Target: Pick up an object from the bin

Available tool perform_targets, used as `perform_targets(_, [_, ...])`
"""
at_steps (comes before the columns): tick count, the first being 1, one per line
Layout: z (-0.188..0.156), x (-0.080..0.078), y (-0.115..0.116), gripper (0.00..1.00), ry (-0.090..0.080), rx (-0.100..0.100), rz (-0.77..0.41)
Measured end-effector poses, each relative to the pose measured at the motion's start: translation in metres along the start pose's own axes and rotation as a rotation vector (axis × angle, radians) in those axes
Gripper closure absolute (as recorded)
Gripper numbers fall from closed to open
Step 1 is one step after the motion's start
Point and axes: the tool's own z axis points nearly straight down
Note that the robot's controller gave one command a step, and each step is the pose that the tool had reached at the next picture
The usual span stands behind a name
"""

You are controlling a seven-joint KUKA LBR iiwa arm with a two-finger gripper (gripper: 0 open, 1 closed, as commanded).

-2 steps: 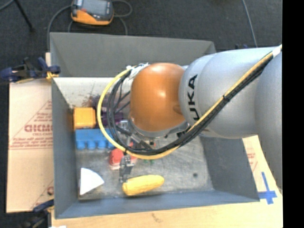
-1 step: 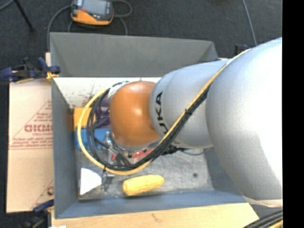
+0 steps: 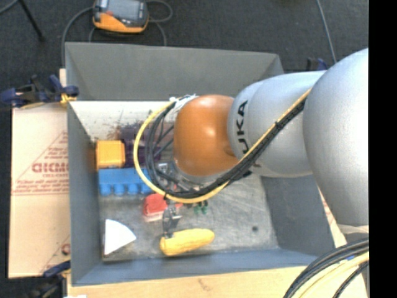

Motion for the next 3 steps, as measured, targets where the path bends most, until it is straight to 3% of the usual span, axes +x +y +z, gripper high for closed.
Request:
perform_targets(1, [0.007, 0.006, 0.030, 0.00, 0.000, 0.001, -0.019])
perform_targets(2, [0.038, -0.026, -0.013, 0.00, -0.007, -0.003, -0.024])
perform_targets(3, [0.051, -0.028, -0.054, 1.00, -0.013, -0.005, -0.206])
